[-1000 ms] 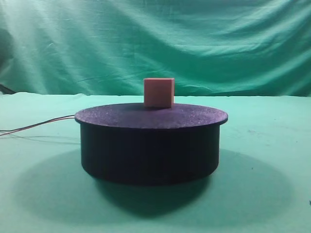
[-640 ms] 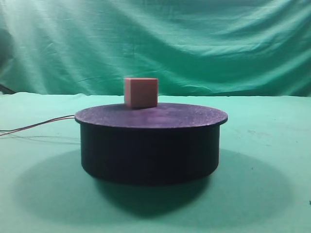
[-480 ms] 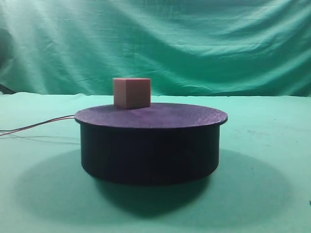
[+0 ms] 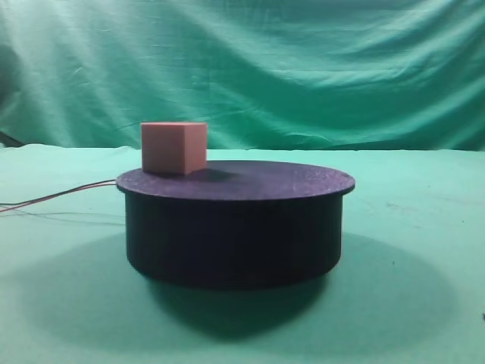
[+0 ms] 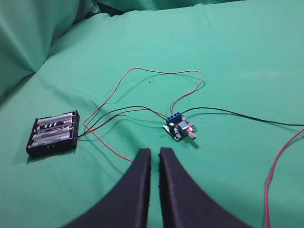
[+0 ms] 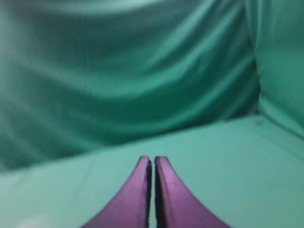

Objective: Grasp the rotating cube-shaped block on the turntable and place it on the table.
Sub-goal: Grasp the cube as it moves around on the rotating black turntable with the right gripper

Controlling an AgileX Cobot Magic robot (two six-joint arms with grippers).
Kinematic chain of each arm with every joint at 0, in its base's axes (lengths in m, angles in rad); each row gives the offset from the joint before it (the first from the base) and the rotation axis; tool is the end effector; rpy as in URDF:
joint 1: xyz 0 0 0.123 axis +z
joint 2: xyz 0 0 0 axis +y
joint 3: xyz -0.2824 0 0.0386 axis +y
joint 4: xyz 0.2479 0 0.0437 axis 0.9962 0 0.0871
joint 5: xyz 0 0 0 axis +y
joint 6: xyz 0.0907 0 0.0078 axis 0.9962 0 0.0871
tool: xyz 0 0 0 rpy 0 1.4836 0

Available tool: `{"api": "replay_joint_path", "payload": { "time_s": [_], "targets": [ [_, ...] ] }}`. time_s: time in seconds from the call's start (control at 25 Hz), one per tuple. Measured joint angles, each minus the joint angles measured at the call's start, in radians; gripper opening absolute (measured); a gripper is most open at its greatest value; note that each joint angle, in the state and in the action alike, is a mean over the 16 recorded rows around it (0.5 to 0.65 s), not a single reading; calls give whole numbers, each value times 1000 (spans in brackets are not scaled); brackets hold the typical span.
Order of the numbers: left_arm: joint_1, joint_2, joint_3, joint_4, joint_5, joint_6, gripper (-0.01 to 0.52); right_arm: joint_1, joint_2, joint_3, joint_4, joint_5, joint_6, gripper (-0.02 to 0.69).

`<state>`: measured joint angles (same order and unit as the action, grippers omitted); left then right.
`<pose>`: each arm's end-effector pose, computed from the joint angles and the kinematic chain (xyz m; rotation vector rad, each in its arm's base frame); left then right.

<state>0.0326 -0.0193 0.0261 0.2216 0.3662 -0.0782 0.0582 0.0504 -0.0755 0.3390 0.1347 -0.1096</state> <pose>0.0521 0.0089 0.1732 0.0343 1.8512 0.1856 0.0572 0.0074 0.2242 0.0989 1.5884 0.2576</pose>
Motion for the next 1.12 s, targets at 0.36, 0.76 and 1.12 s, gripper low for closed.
{"api": "replay_joint_path", "payload": {
  "time_s": [0.36,0.76,1.12],
  "targets": [
    [0,0,0,0,0,0,0,0,182,-180,65,241,-41,0],
    [0,0,0,0,0,0,0,78,416,-248,248,403,-290,0],
    [0,0,0,0,0,0,0,287,756,-379,253,507,-385,0]
  ]
}}
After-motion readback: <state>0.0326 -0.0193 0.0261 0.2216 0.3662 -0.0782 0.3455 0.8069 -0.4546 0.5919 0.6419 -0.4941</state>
